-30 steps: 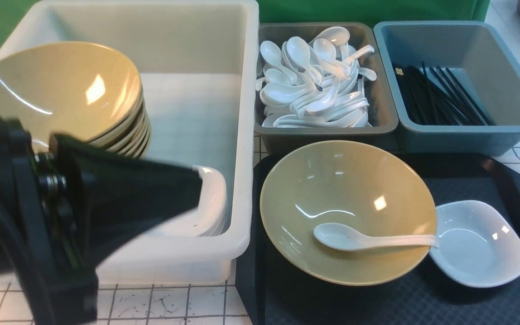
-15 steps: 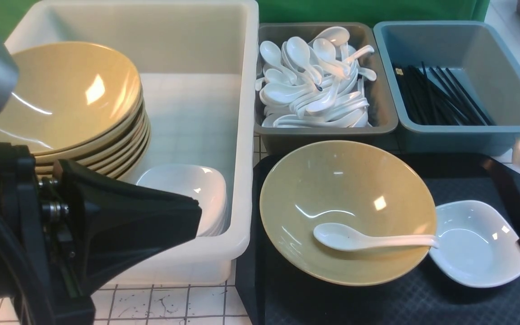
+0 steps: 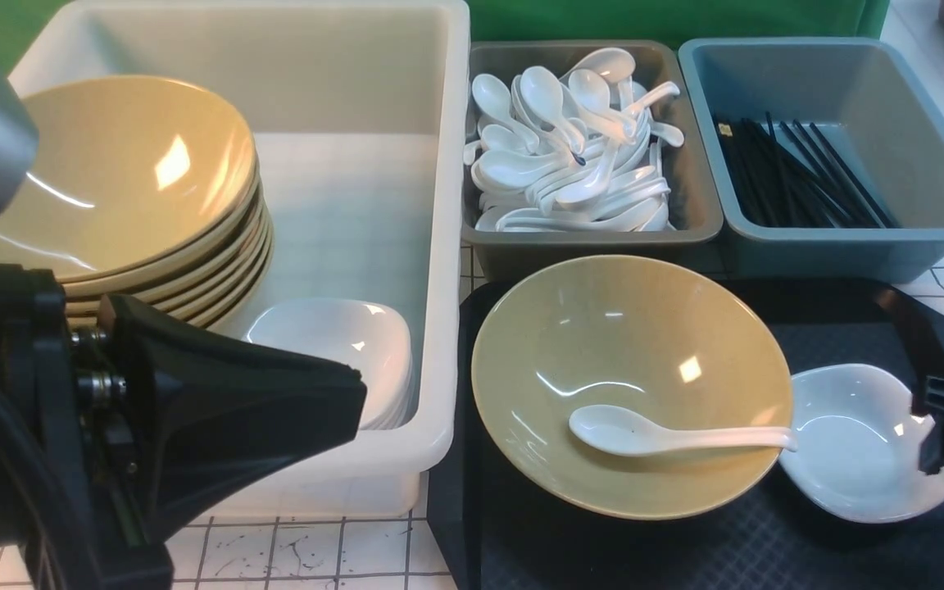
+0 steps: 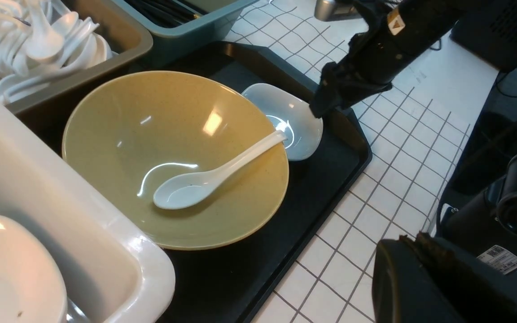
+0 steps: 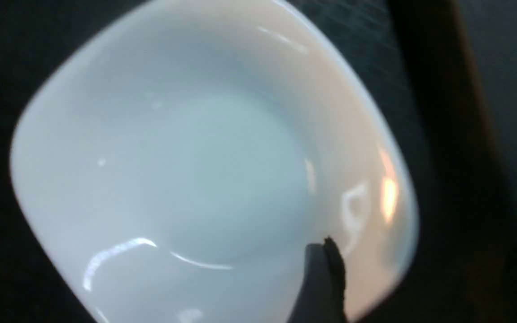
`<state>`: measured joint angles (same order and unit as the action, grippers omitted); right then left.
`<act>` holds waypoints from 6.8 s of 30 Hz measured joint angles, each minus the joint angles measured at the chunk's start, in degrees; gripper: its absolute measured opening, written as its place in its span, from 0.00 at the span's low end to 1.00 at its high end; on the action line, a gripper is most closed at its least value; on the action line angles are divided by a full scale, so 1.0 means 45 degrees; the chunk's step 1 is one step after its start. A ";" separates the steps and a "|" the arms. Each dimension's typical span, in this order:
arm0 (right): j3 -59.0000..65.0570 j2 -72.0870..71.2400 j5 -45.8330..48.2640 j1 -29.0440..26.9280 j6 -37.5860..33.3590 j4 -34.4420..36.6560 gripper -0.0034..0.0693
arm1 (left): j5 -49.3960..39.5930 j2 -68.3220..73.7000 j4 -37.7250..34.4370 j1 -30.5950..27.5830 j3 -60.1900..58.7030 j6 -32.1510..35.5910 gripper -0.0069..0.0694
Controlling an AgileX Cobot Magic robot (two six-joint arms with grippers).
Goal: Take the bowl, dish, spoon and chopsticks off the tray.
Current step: Use the right arm to grab the plate, then use the right arm to put the plate into the large storage box on the left, then use the right arm to grab the soup spoon in the middle, then use the right arm to put the soup spoon into the small storage box in the middle
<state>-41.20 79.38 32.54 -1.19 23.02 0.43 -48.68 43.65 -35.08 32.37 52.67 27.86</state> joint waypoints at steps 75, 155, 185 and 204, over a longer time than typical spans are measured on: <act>-1.4693 0.5202 0.5475 0.8056 -1.0225 0.4128 0.12 | -0.1428 -0.2897 1.0000 0.0000 0.0021 -0.9498 0.09; -0.7727 0.3000 0.7209 0.7665 -0.8161 -0.1714 0.72 | -0.0282 -0.3939 0.3274 0.0000 0.0085 -0.4461 0.09; -0.7727 0.6052 0.5567 0.6590 -1.0165 -0.1821 0.50 | -0.0336 -0.3939 0.3259 0.0000 0.0085 -0.4437 0.09; -1.3236 0.5792 0.3557 0.5616 -0.5576 -0.1775 0.23 | 0.2450 -0.2243 0.4476 0.0000 0.0085 -0.4478 0.09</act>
<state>-100.77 105.45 48.55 24.09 -2.08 -7.56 -37.65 33.56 -14.93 32.37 53.06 7.70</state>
